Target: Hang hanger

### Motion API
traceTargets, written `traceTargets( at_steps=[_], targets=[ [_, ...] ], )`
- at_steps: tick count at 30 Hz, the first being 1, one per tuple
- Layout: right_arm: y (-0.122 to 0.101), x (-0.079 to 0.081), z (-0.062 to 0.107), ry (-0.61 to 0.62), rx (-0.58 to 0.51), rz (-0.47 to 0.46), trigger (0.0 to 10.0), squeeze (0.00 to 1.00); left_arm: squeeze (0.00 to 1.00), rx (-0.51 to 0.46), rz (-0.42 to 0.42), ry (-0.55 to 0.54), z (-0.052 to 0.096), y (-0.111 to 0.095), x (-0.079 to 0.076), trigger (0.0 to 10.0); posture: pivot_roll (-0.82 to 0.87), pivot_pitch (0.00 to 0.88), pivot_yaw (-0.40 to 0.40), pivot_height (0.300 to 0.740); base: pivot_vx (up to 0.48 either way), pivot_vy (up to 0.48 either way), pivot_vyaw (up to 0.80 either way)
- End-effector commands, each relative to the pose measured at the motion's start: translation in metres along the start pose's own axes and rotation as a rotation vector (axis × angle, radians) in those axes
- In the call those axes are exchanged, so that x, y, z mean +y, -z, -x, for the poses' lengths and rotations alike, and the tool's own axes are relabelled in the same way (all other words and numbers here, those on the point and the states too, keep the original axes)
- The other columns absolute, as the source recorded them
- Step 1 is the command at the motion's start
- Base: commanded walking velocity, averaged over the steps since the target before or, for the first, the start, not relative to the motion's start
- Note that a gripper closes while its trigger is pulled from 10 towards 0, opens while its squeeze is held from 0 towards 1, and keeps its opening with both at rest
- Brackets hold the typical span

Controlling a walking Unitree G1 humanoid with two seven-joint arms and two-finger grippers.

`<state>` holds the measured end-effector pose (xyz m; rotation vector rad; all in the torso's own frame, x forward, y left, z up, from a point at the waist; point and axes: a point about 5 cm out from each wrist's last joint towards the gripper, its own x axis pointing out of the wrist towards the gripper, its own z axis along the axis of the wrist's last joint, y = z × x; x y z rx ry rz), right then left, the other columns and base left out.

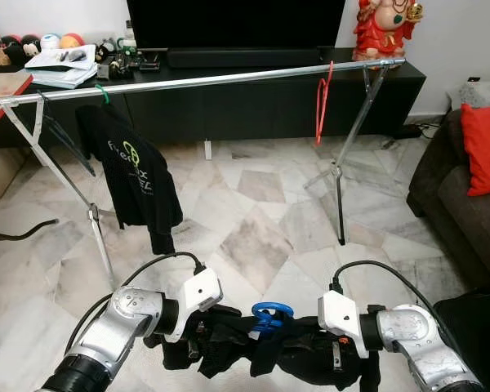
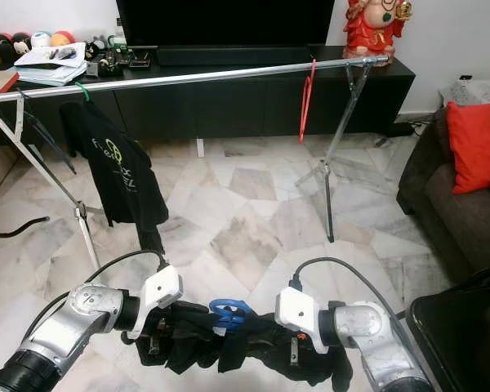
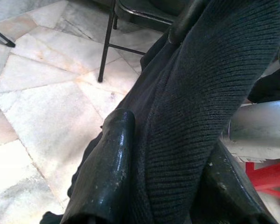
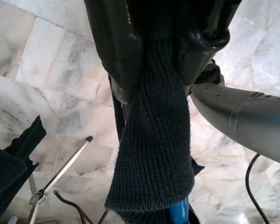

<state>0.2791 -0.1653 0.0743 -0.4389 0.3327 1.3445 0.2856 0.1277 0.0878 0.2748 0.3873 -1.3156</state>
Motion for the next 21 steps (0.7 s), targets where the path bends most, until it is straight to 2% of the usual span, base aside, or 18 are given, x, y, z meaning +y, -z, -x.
traceTargets(
  at_steps=[1, 2, 3, 4, 5, 6, 21],
  targets=[
    [-0.007, -0.001, -0.006, 0.011, -0.033, 0.025, 9.1, 0.0, 0.0, -0.011, 0.002, 0.014, -0.004, 0.0, -0.003, 0.0, -0.04, 0.109, -0.017, 0.74, 0.0, 0.0, 0.0],
    [-0.006, -0.002, -0.006, 0.016, -0.031, 0.025, 9.1, 0.0, 0.0, -0.013, 0.004, 0.013, -0.004, 0.0, -0.003, 0.0, -0.04, 0.109, -0.016, 0.74, 0.0, 0.0, 0.0],
    [-0.006, -0.001, -0.006, 0.015, -0.029, 0.018, 10.0, 0.0, 0.0, -0.013, 0.004, 0.013, -0.004, 0.0, -0.003, 0.0, -0.04, 0.108, -0.016, 0.74, 0.0, 0.0, 0.0],
    [-0.005, -0.001, -0.006, 0.014, -0.028, 0.013, 10.0, 0.0, 0.0, -0.014, 0.005, 0.014, -0.004, 0.0, -0.003, 0.0, -0.04, 0.109, -0.016, 0.74, 0.0, 0.0, 0.0],
    [-0.004, 0.0, -0.006, 0.007, -0.025, 0.0, 10.0, 0.67, 0.0, -0.016, 0.007, 0.014, -0.004, 0.0, -0.003, 0.0, -0.04, 0.109, -0.016, 0.74, 0.0, 0.0, 0.0],
    [-0.003, 0.0, -0.006, 0.001, -0.026, -0.008, 10.0, 1.0, 0.0, -0.016, 0.008, 0.014, -0.004, 0.0, -0.004, 0.0, -0.04, 0.109, -0.016, 0.74, 0.0, 0.0, 0.0],
    [0.008, 0.007, 0.001, -0.078, 0.065, -0.01, 10.0, 1.0, 0.0, -0.008, 0.029, 0.004, -0.004, 0.006, -0.005, 0.0, -0.05, 0.108, -0.019, 0.74, 0.0, 0.0, 0.0]
  ],
)
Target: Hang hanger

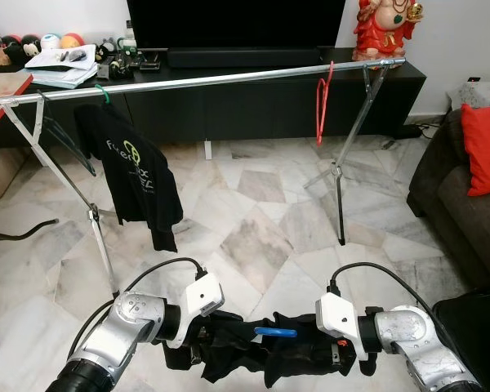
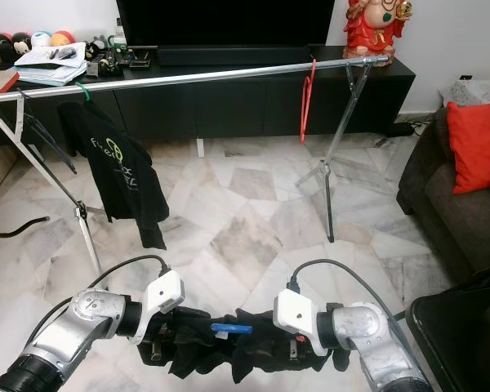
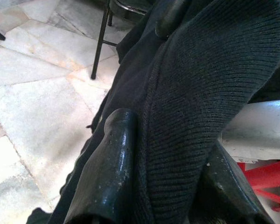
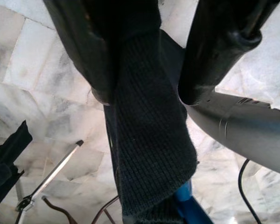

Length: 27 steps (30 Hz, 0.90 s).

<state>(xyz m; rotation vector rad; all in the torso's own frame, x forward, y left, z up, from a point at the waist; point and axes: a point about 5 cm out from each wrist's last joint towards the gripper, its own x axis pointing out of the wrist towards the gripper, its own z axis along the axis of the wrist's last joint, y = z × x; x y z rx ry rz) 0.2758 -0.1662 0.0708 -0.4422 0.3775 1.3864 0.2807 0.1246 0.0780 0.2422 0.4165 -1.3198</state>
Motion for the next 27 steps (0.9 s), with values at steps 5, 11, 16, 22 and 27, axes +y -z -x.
traceTargets(
  at_steps=[5, 11, 16, 22, 27],
  targets=[
    [0.008, 0.002, 0.004, -0.012, 0.079, 0.015, 10.0, 1.0, 0.0, -0.009, 0.007, -0.017, 0.002, 0.002, 0.0, 0.0, -0.04, 0.109, -0.021, 0.74, 0.0, 0.0, 0.0],
    [0.005, -0.016, 0.01, 0.152, 0.097, 0.065, 10.0, 0.25, 0.0, 0.055, 0.028, -0.024, 0.003, 0.018, -0.003, 0.0, -0.05, 0.111, -0.02, 0.74, 0.0, 0.0, 0.0],
    [0.004, -0.019, 0.01, 0.179, 0.095, 0.075, 10.0, 0.0, 0.0, 0.099, 0.015, -0.03, 0.004, 0.025, -0.004, 0.0, -0.05, 0.11, -0.02, 0.74, 0.0, 0.0, 0.0],
    [0.004, -0.022, 0.006, 0.218, 0.087, 0.089, 10.0, 0.0, 0.0, 0.117, 0.006, -0.091, 0.004, 0.03, 0.0, 0.0, -0.05, 0.11, -0.019, 0.74, 0.0, 0.0, 0.0],
    [0.003, -0.022, 0.004, 0.245, 0.046, 0.065, 10.0, 0.0, 0.0, 0.125, 0.044, -0.268, 0.005, 0.044, 0.009, 0.0, -0.05, 0.109, -0.016, 0.74, 0.0, 0.0, 0.0]
  ],
)
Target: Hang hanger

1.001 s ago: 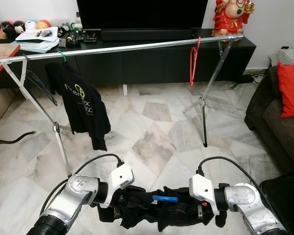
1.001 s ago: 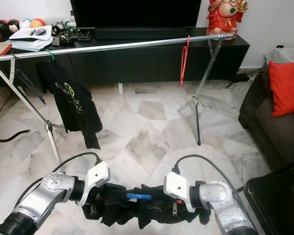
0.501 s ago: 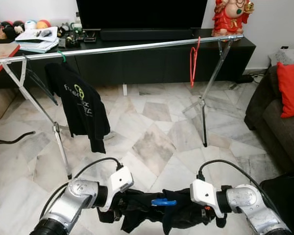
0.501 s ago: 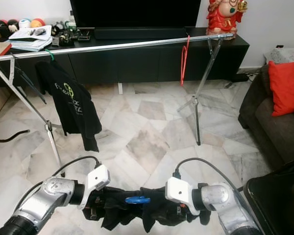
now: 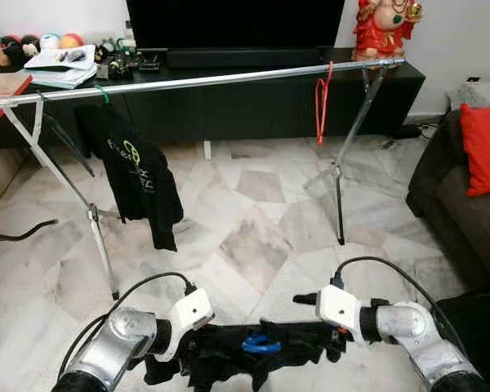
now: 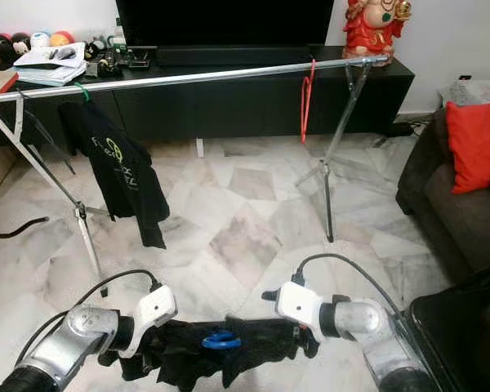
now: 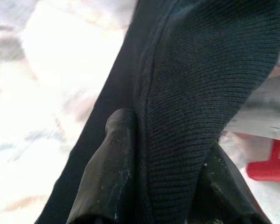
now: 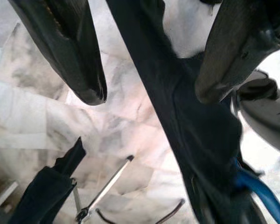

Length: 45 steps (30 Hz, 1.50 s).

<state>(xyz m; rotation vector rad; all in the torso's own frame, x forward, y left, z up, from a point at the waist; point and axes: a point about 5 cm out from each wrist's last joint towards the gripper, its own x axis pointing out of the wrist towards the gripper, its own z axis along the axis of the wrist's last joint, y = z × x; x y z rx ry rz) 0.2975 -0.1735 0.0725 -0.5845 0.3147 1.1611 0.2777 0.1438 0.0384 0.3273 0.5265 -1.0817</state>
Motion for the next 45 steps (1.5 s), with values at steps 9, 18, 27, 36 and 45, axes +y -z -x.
traceTargets(
  at_steps=[9, 18, 27, 36, 45],
  targets=[
    [0.01, 0.006, 0.0, 0.058, -0.026, -0.083, 10.0, 0.0, 0.0, -0.167, 0.11, -0.383, 0.004, -0.001, 0.024, 2.1, -0.06, 0.102, -0.017, 0.74, 0.0, 0.0, 0.0],
    [0.07, 0.023, -0.002, 0.59, 0.117, -0.492, 10.0, 0.0, 0.0, -0.295, 0.31, -0.619, 0.019, 0.021, 0.021, 10.0, -0.07, 0.069, 0.001, 0.74, 0.0, 0.0, 0.0],
    [0.126, 0.109, -0.01, 0.944, 0.3, -1.136, 10.0, 0.0, 0.0, -0.437, 0.654, -0.854, 0.039, 0.045, 0.017, 10.0, -0.07, 0.022, 0.007, 0.74, 0.0, 0.0, 0.0],
    [0.136, 0.141, -0.01, 0.968, 0.392, -1.226, 10.0, 0.0, 0.0, -0.499, 0.727, -0.958, 0.046, 0.049, 0.011, 10.0, -0.07, 0.0, -0.004, 0.74, 0.0, 0.0, 0.0],
    [0.138, 0.153, -0.011, 0.944, 0.45, -1.195, 10.0, 0.0, 0.0, -0.421, 0.652, -0.918, 0.038, 0.049, -0.008, 10.0, -0.08, 0.0, 0.021, 0.74, 0.029, 0.0, 0.0]
  ],
)
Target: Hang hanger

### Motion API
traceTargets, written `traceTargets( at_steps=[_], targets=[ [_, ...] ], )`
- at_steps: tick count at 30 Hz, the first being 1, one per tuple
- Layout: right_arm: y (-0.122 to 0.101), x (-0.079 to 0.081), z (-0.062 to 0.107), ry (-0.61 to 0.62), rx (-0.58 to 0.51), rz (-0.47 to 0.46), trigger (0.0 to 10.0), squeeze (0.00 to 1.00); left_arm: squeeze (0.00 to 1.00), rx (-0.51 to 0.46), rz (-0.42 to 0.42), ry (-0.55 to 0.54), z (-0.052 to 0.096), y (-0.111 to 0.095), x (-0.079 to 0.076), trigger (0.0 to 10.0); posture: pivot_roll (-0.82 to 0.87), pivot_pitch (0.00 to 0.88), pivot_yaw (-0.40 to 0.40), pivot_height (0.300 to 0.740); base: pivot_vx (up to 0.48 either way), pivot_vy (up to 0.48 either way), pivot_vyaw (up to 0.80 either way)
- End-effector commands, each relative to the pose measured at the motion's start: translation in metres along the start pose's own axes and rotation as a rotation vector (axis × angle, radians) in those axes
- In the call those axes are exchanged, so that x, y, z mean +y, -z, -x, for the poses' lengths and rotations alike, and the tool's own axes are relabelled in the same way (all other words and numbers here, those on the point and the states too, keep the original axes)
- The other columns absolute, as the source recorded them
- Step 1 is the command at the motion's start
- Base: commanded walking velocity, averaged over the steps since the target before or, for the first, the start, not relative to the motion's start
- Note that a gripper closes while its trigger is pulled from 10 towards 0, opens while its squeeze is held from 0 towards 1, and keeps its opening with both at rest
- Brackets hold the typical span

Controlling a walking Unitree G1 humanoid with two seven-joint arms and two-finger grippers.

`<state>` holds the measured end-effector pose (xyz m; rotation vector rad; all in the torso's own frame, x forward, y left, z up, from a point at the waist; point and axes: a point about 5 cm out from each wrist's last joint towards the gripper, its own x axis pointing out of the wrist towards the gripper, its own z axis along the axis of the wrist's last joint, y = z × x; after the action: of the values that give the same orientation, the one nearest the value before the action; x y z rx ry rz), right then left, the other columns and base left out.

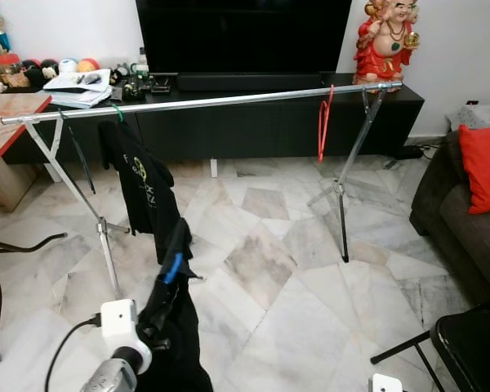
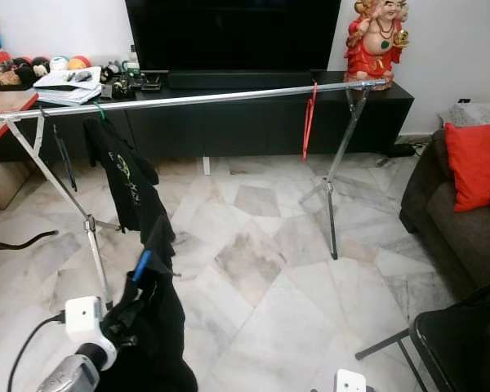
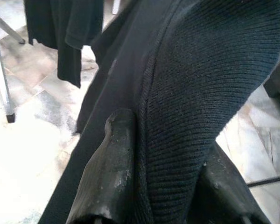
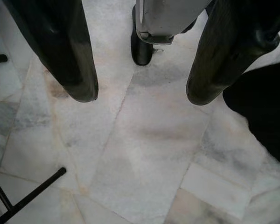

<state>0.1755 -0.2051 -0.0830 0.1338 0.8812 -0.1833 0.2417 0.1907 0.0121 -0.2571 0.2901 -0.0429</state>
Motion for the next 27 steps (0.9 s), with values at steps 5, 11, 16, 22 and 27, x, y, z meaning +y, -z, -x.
traceTargets(
  at_steps=[5, 11, 16, 22, 27],
  targets=[
    [0.013, 0.001, 0.003, 0.007, 0.036, 0.024, 10.0, 0.0, 0.0, -0.01, -0.021, -0.026, 0.012, -0.001, 0.008, 10.0, -0.08, 0.0, 0.031, 0.74, 0.32, 0.0, 0.0],
    [0.016, 0.001, 0.004, 0.013, 0.044, 0.023, 10.0, 0.0, 0.0, 0.015, -0.015, -0.029, 0.016, 0.006, 0.007, 10.0, -0.08, 0.0, 0.029, 0.74, 0.347, 0.0, 0.0],
    [0.017, 0.002, 0.004, 0.002, 0.048, 0.028, 10.0, 0.0, 0.0, 0.014, -0.004, -0.007, 0.014, 0.004, 0.002, 10.0, -0.08, 0.0, 0.03, 0.74, 0.395, 0.0, 0.0],
    [0.013, 0.002, 0.003, 0.007, 0.04, 0.026, 10.0, 0.0, 0.0, 0.006, -0.01, -0.008, 0.013, -0.002, 0.004, 10.0, -0.07, 0.0, 0.02, 0.74, 0.444, 0.0, 0.0],
    [0.011, 0.0, 0.002, 0.021, 0.035, 0.024, 10.0, 0.0, 0.0, 0.0, -0.003, -0.015, 0.013, -0.004, 0.003, 10.0, -0.07, 0.0, 0.015, 0.74, 0.432, 0.0, 0.0]
  ],
)
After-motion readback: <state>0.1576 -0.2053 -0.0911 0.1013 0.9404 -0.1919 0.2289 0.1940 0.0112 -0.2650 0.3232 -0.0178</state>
